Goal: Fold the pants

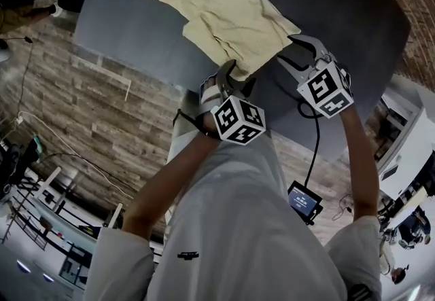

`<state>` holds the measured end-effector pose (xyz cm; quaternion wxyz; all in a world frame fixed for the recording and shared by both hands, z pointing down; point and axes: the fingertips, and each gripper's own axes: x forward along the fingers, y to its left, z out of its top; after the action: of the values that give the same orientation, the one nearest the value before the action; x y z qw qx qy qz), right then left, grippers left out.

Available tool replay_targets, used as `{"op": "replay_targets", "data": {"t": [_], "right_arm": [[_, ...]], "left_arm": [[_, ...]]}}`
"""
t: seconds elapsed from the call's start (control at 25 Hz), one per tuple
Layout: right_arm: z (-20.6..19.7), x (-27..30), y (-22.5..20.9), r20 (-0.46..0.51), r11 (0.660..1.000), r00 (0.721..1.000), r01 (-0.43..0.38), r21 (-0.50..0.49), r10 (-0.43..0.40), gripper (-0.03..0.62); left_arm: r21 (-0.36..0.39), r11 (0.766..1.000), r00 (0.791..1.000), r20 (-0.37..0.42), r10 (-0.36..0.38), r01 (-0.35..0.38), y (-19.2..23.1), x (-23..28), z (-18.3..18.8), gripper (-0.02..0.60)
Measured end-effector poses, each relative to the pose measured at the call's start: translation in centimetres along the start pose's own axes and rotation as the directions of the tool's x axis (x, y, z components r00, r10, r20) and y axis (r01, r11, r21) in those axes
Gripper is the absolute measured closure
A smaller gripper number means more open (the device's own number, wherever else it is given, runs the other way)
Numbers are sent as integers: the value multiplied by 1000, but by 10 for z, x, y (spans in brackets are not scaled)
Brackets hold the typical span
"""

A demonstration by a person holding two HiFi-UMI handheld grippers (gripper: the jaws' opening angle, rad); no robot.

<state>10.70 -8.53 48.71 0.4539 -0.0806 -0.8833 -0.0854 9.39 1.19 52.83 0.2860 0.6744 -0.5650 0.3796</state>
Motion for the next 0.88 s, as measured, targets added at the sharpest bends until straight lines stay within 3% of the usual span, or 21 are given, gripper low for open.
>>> {"op": "replay_targets", "data": {"t": [0.16, 0.44, 0.6, 0.68, 0.76, 0.88], "right_arm": [[-15, 11, 9, -70, 966, 997, 18, -260, -37, 372], [-41, 45, 16, -105, 808, 992, -1, -589, -76, 356], [-57, 66, 17, -130, 704, 984, -5, -711, -124, 355], [-57, 71, 12, -114, 668, 980, 26, -743, -165, 420], [-54, 71, 9, -99, 657, 977, 52, -752, -190, 492], [-53, 63, 14, -89, 662, 977, 62, -747, -192, 531]], "left_arm": [[33, 999, 999, -27, 39, -38, -8, 14, -13, 267], [36, 990, 990, -49, 136, -134, -3, 45, -26, 267], [38, 986, 984, -69, 164, -162, 2, 45, -30, 322], [31, 987, 985, -67, 161, -159, 4, 43, -28, 355], [15, 989, 987, -67, 145, -144, 4, 40, -26, 393], [-43, 994, 993, -66, 96, -99, -1, 33, -24, 436]]}}
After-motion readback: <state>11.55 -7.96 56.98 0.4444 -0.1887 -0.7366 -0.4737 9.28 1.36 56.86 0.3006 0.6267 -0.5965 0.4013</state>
